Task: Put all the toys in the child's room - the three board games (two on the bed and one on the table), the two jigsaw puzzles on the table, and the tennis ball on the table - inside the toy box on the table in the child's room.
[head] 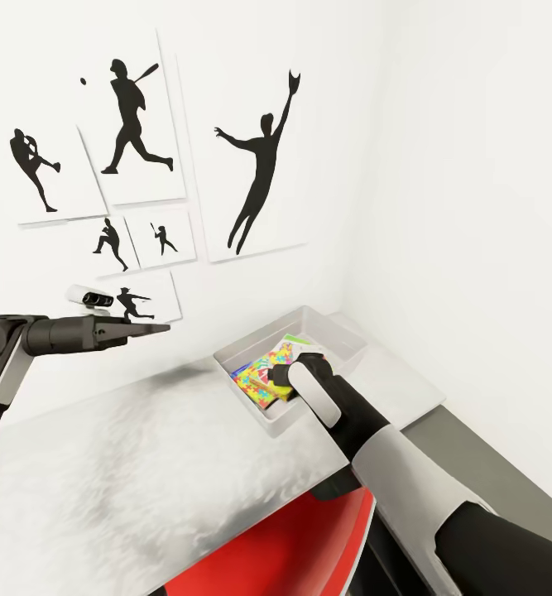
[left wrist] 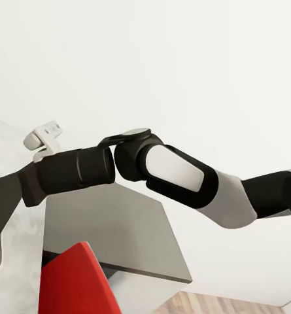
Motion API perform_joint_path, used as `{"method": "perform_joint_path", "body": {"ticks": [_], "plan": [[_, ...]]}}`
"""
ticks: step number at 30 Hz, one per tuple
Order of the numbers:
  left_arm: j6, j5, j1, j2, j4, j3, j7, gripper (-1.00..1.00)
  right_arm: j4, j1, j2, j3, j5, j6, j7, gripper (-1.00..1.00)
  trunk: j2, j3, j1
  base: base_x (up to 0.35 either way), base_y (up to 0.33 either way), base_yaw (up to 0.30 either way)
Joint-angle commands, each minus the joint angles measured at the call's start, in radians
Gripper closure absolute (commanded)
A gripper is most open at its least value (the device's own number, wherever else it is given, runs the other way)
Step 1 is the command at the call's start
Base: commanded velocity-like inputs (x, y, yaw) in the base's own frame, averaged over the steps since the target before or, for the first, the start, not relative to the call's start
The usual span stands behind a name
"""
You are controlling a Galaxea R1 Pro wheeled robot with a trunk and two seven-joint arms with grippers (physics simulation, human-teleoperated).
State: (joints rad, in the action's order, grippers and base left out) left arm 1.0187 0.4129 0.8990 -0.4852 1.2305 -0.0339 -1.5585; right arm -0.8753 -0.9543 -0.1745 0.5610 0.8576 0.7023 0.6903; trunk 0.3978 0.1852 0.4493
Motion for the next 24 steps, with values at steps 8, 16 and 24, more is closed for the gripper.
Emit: {"method": "perform_joint_path", "body": {"ticks": [8, 16, 24], "plan": [[0.011, 0.001, -0.006, -0.001, 0.000, -0.001, -0.004, -1.00, -0.001, -0.001, 0.000, 0.002, 0.014, 0.000, 0.011, -1.00, 0.002, 0.002, 0.001, 0.000, 0.000, 0.000], [0.011, 0.001, -0.006, -0.001, 0.000, -0.001, -0.005, -1.00, -0.001, -0.001, 0.000, 0.002, 0.014, 0.000, -0.001, -1.00, 0.002, 0.002, 0.001, 0.000, 0.000, 0.000], [0.011, 0.001, -0.006, -0.001, 0.000, -0.001, -0.004, -1.00, -0.006, 0.000, 0.000, 0.001, 0.016, 0.000, -0.004, -1.00, 0.002, 0.002, 0.001, 0.000, 0.000, 0.000]]}}
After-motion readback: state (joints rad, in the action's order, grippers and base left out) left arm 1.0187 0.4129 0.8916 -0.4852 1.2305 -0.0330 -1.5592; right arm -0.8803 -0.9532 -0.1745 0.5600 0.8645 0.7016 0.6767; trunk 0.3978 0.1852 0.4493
